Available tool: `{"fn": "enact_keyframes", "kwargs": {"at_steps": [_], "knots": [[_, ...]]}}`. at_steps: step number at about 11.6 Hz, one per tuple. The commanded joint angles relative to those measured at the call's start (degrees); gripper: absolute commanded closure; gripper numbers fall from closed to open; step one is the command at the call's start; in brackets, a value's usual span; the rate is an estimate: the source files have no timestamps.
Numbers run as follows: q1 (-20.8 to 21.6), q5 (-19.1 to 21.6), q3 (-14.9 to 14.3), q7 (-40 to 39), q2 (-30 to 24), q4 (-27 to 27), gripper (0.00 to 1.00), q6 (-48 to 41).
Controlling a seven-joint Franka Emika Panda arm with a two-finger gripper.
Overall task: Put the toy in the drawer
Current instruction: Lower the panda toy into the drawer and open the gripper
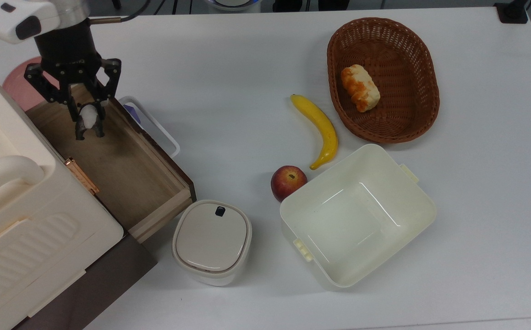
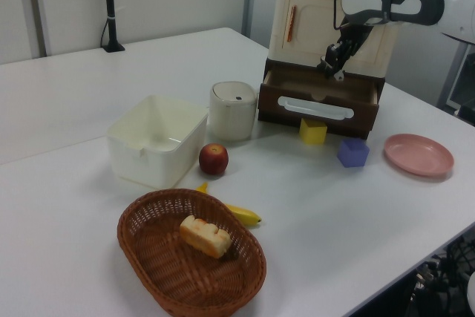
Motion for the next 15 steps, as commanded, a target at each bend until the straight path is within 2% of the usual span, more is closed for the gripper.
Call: {"fn": "enact_keyframes", "kwargs": {"at_steps": [1,2,3,4,6,9,11,12,14,15], "knots": [[0.4,0.3,-0.3,0.3,1.3,0.7,1.00,0.6],[0.4,-0.5,-0.3,0.2,1.4,0.4,1.00,0.6],[0.5,-1.0,-0.3,0.3,1.7,-0.1,0.93,0.6],[0.5,-1.1,-0.2,0.4,1.7,-0.2,0.80,0.6],[0.5,-1.1,-0.1,0.3,1.7,-0.8,0.64,0.5],[0.6,-1.8,0.1,0.3,1.7,-1.1,0.63,0.5],[0.6,-1.8,0.2,0.2,1.7,-1.1,0.59,0.5],[0.6,-1.8,0.2,0.2,1.8,-1.2,0.48,0.5],[0.6,-3.0,0.3,0.2,1.8,-1.7,0.33,0.5],[0.6,-3.1,0.3,0.2,1.8,-1.7,0.30,0.5]]}}
